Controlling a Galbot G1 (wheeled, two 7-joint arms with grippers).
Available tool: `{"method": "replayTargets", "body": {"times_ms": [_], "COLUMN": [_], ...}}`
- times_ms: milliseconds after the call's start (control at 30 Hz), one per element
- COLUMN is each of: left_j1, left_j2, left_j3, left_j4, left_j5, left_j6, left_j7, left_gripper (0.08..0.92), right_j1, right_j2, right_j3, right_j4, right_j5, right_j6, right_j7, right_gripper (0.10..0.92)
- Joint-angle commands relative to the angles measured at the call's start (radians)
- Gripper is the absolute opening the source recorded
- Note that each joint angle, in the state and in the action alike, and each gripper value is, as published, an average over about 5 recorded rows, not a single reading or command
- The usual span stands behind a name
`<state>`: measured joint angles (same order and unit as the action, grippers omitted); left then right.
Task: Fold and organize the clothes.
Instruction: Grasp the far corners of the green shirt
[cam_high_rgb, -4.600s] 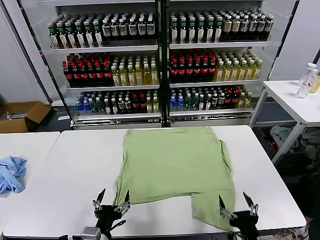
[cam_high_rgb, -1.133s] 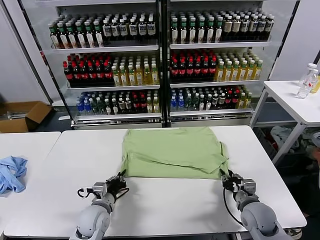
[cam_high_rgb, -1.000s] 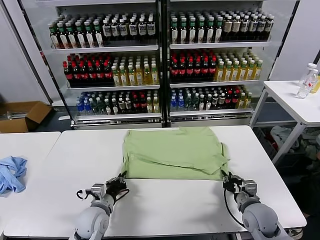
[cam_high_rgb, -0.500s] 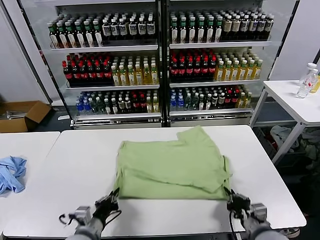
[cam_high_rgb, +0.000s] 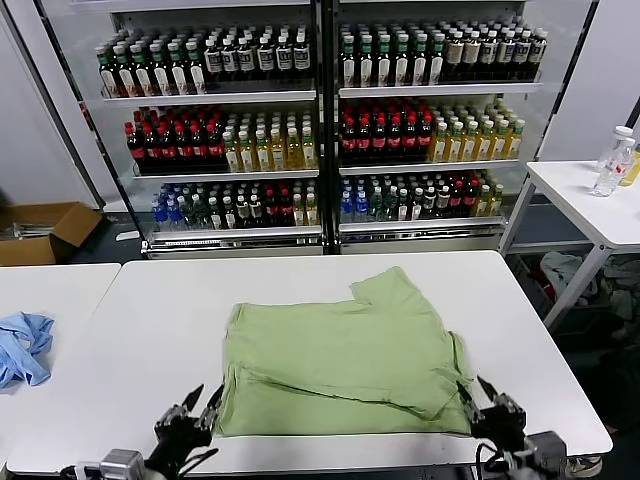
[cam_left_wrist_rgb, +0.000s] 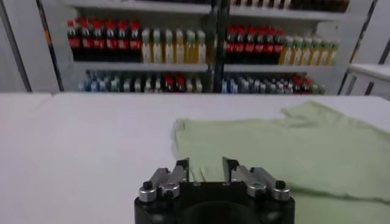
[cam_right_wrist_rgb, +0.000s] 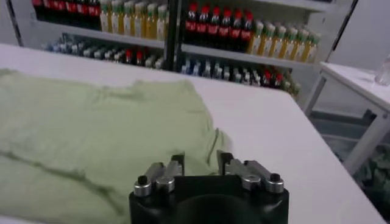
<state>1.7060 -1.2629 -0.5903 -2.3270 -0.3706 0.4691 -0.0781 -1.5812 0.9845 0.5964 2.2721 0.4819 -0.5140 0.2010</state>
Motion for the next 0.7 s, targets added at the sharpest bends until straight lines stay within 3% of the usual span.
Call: {"method": "replayTargets", "body": {"times_ms": [33,233,400,700], "left_j1": [-0.486,-0.695,-0.811,-0.961], "left_j2": [0.021,0.049,0.048,0.028], "left_j3": [0.108,0.244,0.308,0.365], "left_j4": [0.351,0.605,0.753,0.968], "left_j5": [0.002,0.021,0.002,-0.033], "left_j6": [0.039,0.059,0.088,0.107], "left_j7": [-0.042,-0.062,-0.091,-0.147], "left_gripper": [0.528,0.701,0.809,0.823], "right_j1": [0.502,0.808,0.955,1.142], "right_j2": [-0.055,-0.040,0.025,0.126], "right_j3": [-0.202,-0.416,-0.528,-0.637], "right_j4": [-0.255,-0.546,-0.738,-1.043], "right_j5": [0.167,0.207,0.216,0.220], "right_j6": [-0.056,-0.064,-0.064,-0.065], "right_j7": [0.052,0.044,0.031,-0.005], "right_gripper": [0.625,0.785,0.821,0.823]}}
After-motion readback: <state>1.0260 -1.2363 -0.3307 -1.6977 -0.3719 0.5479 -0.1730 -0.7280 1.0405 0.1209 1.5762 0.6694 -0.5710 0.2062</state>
